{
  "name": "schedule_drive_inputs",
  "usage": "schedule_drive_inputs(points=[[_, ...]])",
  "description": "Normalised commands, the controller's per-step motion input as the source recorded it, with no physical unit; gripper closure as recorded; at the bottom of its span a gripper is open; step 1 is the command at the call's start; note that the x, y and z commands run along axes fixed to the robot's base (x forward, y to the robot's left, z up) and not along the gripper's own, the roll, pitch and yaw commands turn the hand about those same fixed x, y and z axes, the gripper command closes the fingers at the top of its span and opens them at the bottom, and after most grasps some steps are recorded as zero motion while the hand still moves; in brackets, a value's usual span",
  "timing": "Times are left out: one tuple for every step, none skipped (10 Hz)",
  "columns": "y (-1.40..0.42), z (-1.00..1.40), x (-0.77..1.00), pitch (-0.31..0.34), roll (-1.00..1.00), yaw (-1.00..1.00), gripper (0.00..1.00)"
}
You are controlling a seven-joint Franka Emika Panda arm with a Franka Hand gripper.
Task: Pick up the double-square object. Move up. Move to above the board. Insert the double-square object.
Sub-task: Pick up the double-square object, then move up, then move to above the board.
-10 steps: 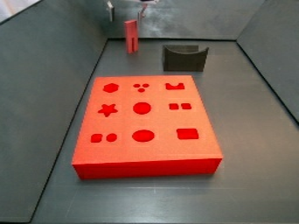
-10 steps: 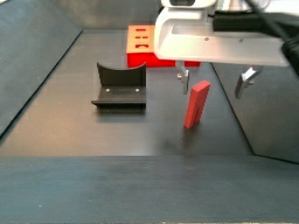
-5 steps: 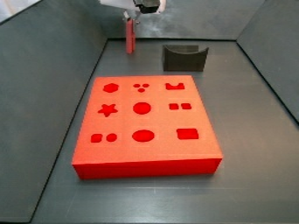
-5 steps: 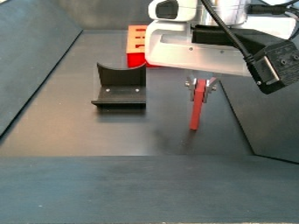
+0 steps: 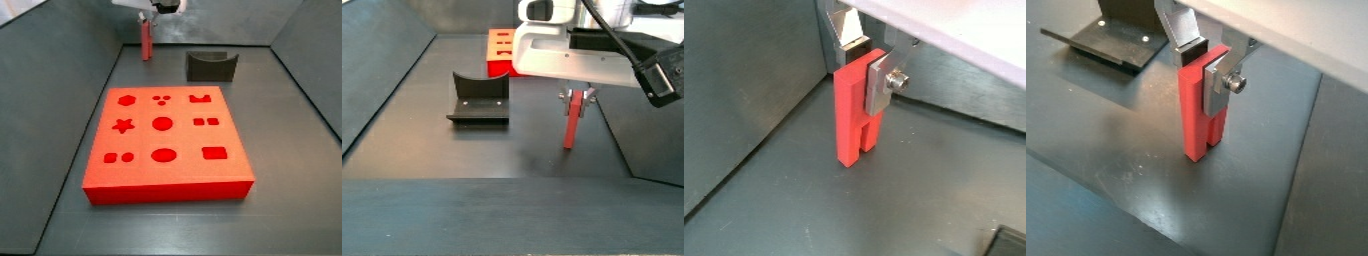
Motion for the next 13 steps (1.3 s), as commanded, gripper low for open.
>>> schedule_drive_inputs(points=[[0.0, 0.0, 0.0, 0.0, 0.0, 0.0, 1.0], [0.0, 0.0, 0.0, 0.0, 0.0, 0.0, 1.0], [0.0, 0.0, 0.0, 0.0, 0.0, 0.0, 1.0], [0.0, 0.0, 0.0, 0.0, 0.0, 0.0, 1.0], [0.0, 0.0, 0.0, 0.0, 0.0, 0.0, 1.0], [0.0, 0.83, 0.0, 0.0, 0.0, 0.0, 1.0], [-0.05, 0.81, -0.01, 0.018, -0.01, -0.01, 1.0], [-0.05, 0.71, -0.03, 0.045, 0.0, -0.01, 1.0], [-0.02, 0.53, -0.03, 0.062, 0.02, -0.01, 1.0], [0.0, 0.33, -0.03, 0.07, 0.05, 0.0, 1.0], [0.0, 0.18, -0.02, 0.073, 0.07, 0.0, 1.0], [0.05, 1.0, 0.08, 0.276, 0.43, 0.16, 1.0], [0.05, 1.0, 0.08, 0.282, 0.43, 0.16, 1.0]])
